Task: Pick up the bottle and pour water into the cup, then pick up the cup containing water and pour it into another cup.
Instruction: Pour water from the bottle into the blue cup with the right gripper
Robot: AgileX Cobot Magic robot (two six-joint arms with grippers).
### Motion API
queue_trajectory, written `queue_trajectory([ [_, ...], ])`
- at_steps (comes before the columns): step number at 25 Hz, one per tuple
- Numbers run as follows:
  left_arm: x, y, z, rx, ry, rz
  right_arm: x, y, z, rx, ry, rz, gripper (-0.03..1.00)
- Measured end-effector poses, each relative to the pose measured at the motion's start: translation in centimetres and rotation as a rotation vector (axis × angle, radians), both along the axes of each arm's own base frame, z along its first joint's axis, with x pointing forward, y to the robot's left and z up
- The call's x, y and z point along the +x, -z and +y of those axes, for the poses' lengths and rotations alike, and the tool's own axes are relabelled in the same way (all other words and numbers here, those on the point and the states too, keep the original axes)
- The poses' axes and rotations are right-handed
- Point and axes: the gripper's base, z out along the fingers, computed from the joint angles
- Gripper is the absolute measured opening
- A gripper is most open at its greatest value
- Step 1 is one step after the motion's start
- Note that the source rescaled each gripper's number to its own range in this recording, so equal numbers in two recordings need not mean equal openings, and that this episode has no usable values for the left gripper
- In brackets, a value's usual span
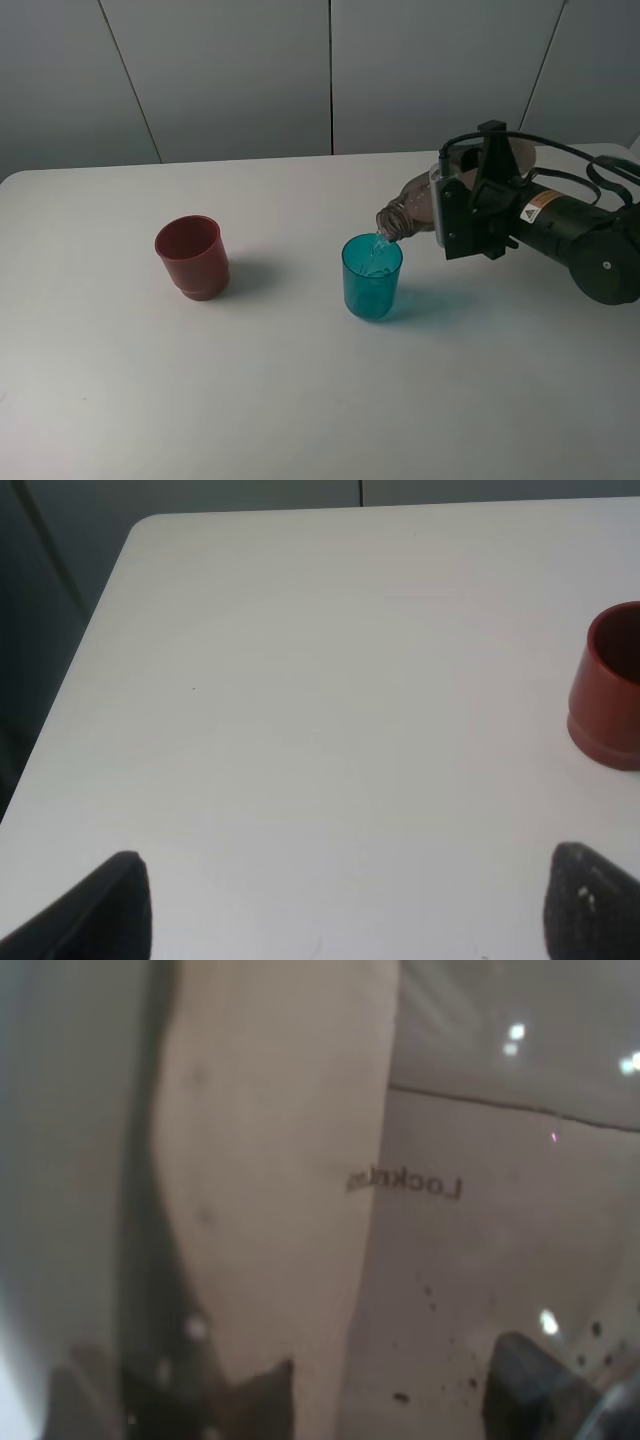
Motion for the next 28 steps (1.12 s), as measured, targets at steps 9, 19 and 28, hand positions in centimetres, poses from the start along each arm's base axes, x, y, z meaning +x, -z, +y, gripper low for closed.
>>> queue_trajectory([
  [9, 0.00, 0.00, 0.00, 0.000, 0.000, 0.000, 0.03, -0.17, 0.05, -0.043, -0.020, -0.036, 0.00],
  [19, 0.00, 0.00, 0.00, 0.000, 0.000, 0.000, -0.11, -0.21, 0.44, -0.072, -0.078, -0.053, 0.00],
  [28, 0.00, 0.00, 0.00, 0.006, 0.003, 0.001, -0.08, -0.45, 0.53, -0.067, -0.086, -0.081, 0.00],
])
